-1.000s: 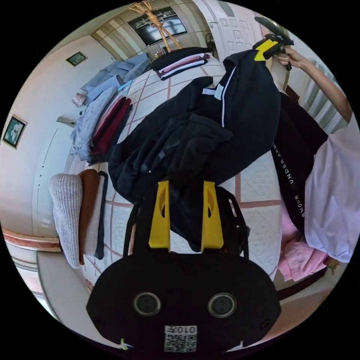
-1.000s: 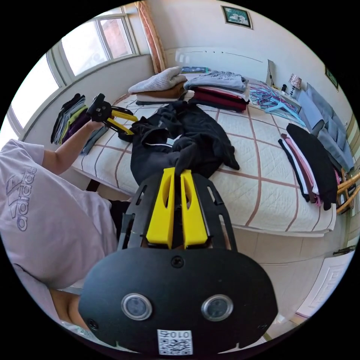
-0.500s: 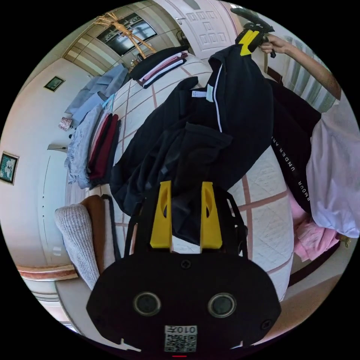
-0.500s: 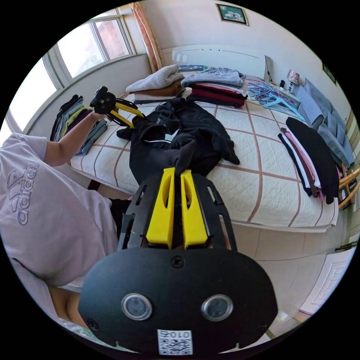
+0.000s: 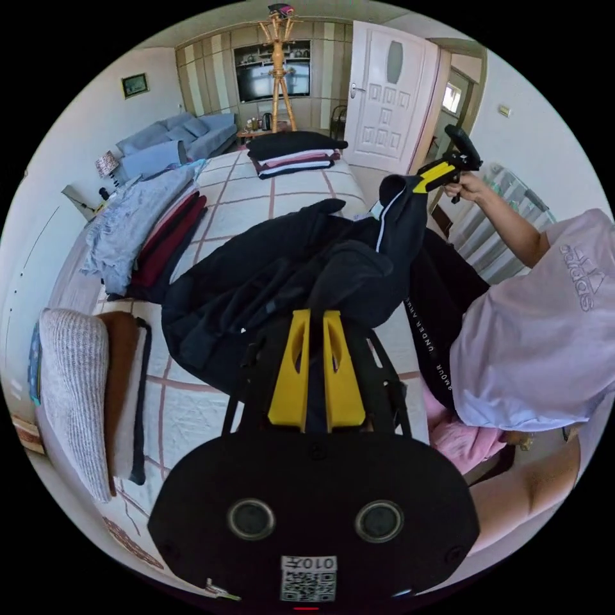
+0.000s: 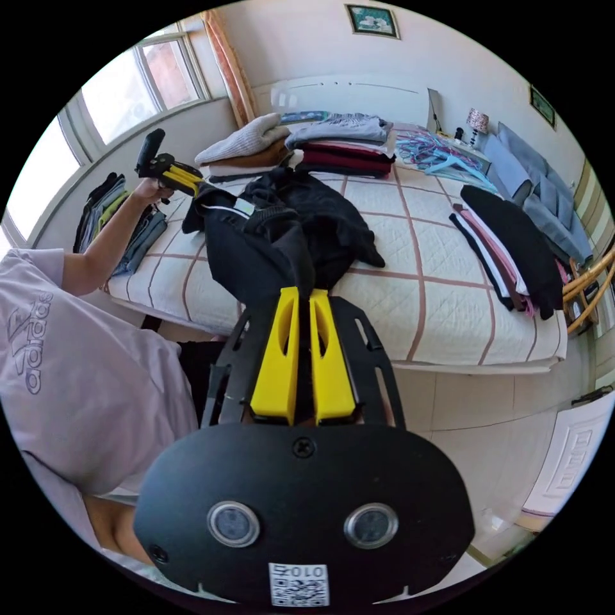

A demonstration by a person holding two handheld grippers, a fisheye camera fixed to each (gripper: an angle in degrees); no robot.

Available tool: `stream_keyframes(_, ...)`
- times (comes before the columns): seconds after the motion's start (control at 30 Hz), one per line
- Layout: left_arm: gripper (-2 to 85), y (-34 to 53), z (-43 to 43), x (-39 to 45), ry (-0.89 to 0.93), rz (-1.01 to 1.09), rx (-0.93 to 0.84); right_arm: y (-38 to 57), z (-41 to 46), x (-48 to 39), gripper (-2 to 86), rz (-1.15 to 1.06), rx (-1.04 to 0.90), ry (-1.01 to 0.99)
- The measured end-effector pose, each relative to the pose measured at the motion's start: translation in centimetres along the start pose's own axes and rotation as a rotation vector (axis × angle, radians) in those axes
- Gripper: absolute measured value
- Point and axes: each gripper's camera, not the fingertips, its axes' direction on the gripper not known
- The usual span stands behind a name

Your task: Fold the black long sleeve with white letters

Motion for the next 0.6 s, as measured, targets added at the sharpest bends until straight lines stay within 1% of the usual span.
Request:
stream_keyframes(0.1,1.7,-0.5,-5.4,1.2,0.058,0.081,0.037,-0.1,-4.5,-2.7,3.8,-0.056,0.094,0.071)
stream_keyframes(0.2,1.2,-1.2,-10.6,3.6,0.002,0.152,0.046,-0.2,-10.5,-6.6,4.0,-0.122,0.216,0.154)
stream_keyframes(0.27,0.9,-1.2,-13.8,5.1,-0.048,0.165,0.07,0.1,-14.8,-11.0,4.0,-0.203,0.286,0.248)
stream_keyframes(0.37,0.3,-0.3,-19.3,7.3,-0.044,0.207,0.15,1.2,-19.0,-16.2,3.9,-0.272,0.323,0.358)
stream_keyframes(0.43,-0.1,1.0,-23.1,8.7,0.006,0.23,0.244,2.5,-20.9,-18.7,3.7,-0.296,0.354,0.39)
stream_keyframes(0.5,-0.2,2.2,-25.4,9.5,0.022,0.221,0.316,4.1,-21.9,-20.4,3.4,-0.296,0.368,0.404)
stream_keyframes(0.57,-0.2,3.4,-26.7,9.9,-0.016,0.158,0.341,6.2,-21.7,-21.7,2.7,-0.271,0.359,0.393)
stream_keyframes(0.6,-0.2,4.3,-27.5,10.4,-0.068,0.116,0.381,6.7,-21.4,-22.0,2.6,-0.263,0.359,0.392)
